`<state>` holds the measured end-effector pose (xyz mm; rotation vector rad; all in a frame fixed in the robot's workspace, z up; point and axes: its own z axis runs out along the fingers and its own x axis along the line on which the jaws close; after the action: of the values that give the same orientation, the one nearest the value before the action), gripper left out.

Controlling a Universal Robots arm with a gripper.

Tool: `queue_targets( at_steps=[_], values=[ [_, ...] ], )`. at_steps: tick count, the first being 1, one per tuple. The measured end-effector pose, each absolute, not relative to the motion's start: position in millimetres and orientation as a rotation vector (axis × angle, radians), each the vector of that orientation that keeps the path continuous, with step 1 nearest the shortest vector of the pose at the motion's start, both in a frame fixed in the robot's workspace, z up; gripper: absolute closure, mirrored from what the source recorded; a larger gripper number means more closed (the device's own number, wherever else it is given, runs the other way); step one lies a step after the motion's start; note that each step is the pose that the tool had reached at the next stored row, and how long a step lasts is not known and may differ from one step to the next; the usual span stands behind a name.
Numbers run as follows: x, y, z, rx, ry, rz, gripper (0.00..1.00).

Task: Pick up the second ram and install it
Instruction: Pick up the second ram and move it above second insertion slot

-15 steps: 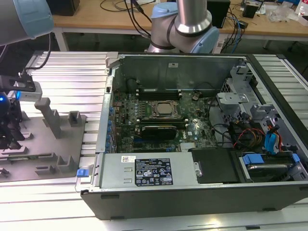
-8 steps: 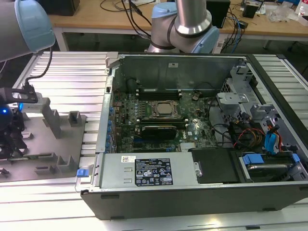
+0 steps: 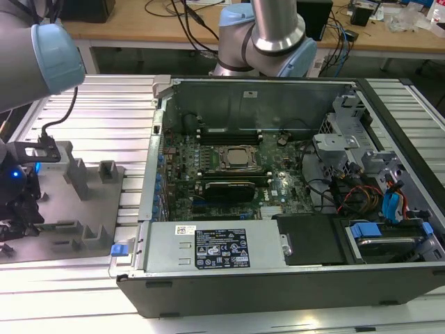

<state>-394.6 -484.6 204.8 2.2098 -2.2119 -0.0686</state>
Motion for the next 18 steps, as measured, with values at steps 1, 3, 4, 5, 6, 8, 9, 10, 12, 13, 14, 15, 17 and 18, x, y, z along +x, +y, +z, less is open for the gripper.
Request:
queue_targets(
  at_steps=[1, 3, 4, 5, 6, 8, 9, 10, 12, 13, 14, 15, 17, 18],
  values=[
    [-394.5, -484.6, 204.7, 2.21, -2.212, -0.069, 0.7],
    [-394.5, -484.5, 204.6, 2.21, -2.212, -0.069, 0.7],
    [-394.5, -484.6, 204.5, 2.21, -2.212, -0.069, 0.7],
    [-394.5, -484.5, 204.5, 2.21, -2.212, -0.069, 0.71],
    [-394.5, -484.6, 204.5, 2.21, -2.212, -0.069, 0.78],
    [-394.5, -484.6, 204.5, 2.21, -2.212, -0.069, 0.87],
    [-394.5, -484.6, 204.5, 2.21, -2.212, -0.069, 0.87],
    [-394.5, -484.5, 204.4, 2.21, -2.212, -0.069, 0.87],
    [-394.5, -484.5, 204.4, 2.21, -2.212, -0.069, 0.87],
    [-394.5, -484.5, 204.4, 2.21, -2.212, -0.069, 0.87],
    [-394.5, -484.5, 204.4, 2.21, -2.212, -0.069, 0.87],
    [-394.5, -484.6, 204.4, 2.21, -2.212, -0.069, 0.87],
    [-394.5, -484.6, 204.4, 2.21, -2.212, -0.069, 0.87],
    [-394.5, -484.6, 204.3, 2.21, -2.212, -0.069, 0.87]
  ],
)
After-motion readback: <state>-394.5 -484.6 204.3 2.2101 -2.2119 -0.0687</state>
